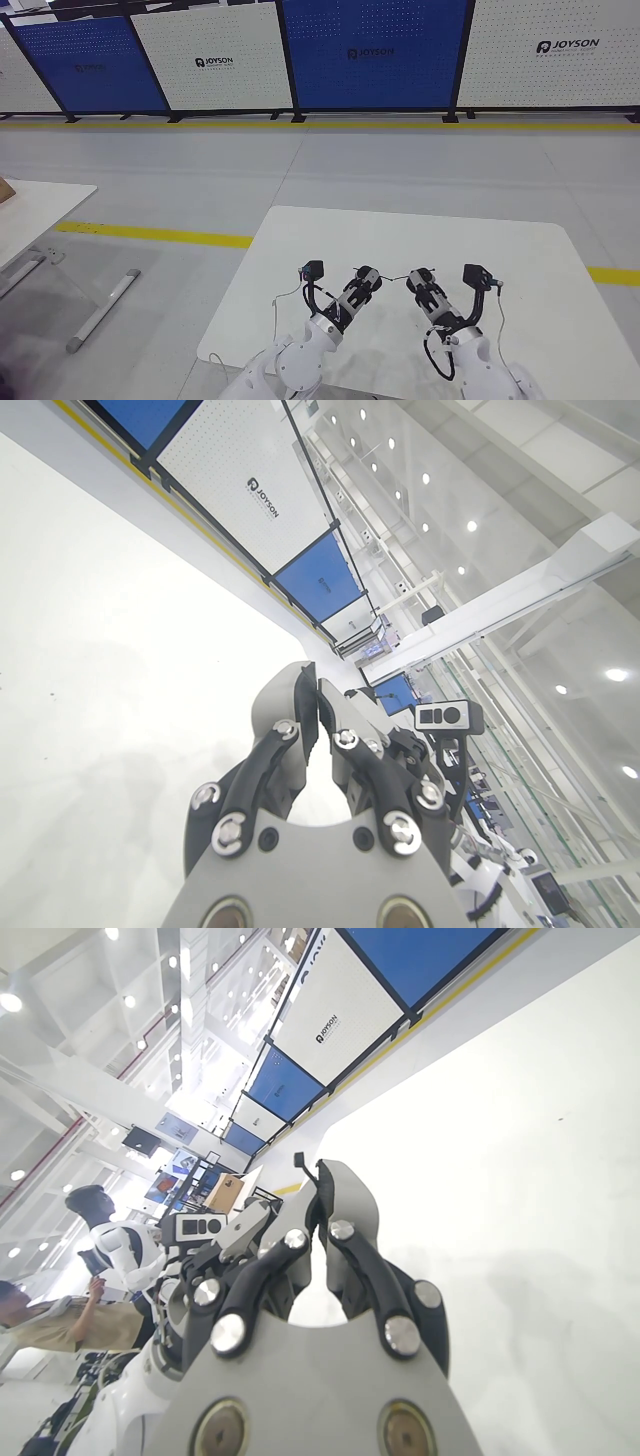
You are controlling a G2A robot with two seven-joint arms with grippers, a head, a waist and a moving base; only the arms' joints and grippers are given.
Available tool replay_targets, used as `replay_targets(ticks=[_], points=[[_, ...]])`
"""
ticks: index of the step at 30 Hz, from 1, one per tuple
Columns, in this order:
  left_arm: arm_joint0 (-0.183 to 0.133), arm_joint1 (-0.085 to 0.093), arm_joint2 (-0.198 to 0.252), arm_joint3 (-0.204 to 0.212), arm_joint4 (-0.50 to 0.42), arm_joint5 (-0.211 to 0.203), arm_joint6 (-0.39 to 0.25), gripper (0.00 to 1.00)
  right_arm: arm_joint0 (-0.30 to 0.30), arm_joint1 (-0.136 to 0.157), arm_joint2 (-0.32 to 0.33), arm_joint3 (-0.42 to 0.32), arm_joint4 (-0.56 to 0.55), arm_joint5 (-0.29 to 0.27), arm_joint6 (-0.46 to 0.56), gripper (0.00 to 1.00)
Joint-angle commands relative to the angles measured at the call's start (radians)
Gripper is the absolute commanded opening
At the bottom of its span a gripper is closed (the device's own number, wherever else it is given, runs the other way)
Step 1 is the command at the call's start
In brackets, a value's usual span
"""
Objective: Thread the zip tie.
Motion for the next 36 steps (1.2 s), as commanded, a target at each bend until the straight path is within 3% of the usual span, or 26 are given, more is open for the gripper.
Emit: replay_targets(ticks=[1,36], points=[[0.000,0.000,0.000,0.000,0.000,0.000,0.000,0.00,0.002,-0.002,-0.002,0.005,0.002,0.000,0.004,0.00],[0.000,0.000,0.000,0.000,0.000,0.000,0.000,0.00,-0.036,-0.022,0.031,-0.021,-0.028,-0.010,0.015,0.00]])
